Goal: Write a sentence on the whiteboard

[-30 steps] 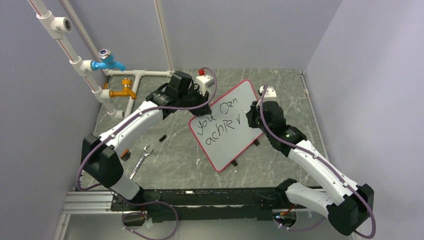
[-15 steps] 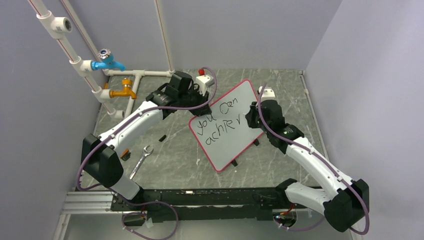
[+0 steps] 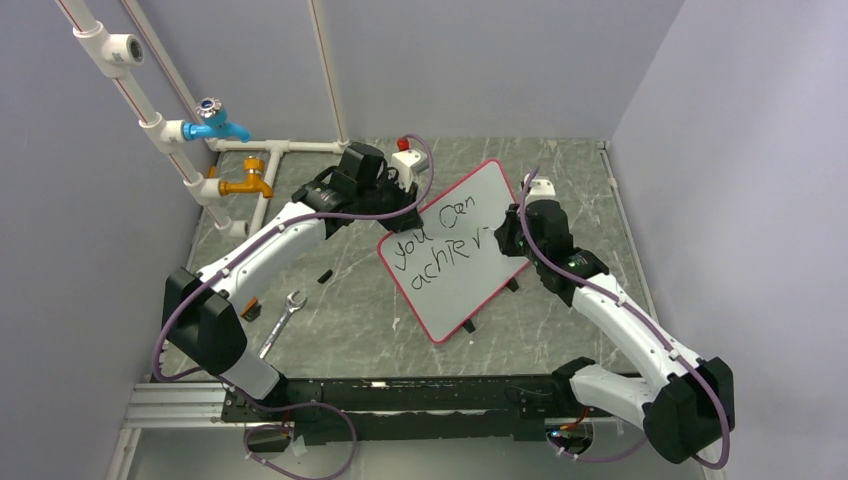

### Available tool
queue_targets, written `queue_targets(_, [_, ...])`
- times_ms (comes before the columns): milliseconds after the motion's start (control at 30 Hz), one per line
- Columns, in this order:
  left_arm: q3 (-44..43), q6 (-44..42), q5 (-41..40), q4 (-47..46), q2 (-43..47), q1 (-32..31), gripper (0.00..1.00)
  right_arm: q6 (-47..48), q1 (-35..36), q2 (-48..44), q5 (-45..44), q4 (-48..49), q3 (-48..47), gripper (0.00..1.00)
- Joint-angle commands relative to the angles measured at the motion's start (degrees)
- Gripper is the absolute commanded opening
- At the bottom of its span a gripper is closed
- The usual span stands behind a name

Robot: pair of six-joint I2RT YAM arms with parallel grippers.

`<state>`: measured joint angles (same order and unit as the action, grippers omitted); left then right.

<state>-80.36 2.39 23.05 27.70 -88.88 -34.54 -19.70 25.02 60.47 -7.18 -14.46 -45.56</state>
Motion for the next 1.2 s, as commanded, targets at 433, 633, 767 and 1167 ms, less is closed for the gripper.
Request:
queue_targets(433, [-1.6, -4.2, -1.5, -1.4, 0.8, -0.4, 0.0, -0.8, -1.5, 2.7, 2.5, 4.0, -4.3, 0.0])
queue_targets(633, [-1.7, -4.2, -1.6, -1.4, 0.9, -0.4, 0.0, -1.1, -1.4, 2.9, 4.7, 4.4, -4.1, 0.0])
queue_targets(767, [-1.7, -4.2, -1.7, -1.4, 1.0, -0.4, 0.0, -1.5, -1.4, 2.9, 6.8, 5.1, -2.6, 0.0])
queue_targets(1167, [-1.6, -4.2, -2.1, -1.3, 1.3, -0.4, 0.0, -3.3, -1.4, 0.6, 10.3, 5.8, 3.6, 0.0])
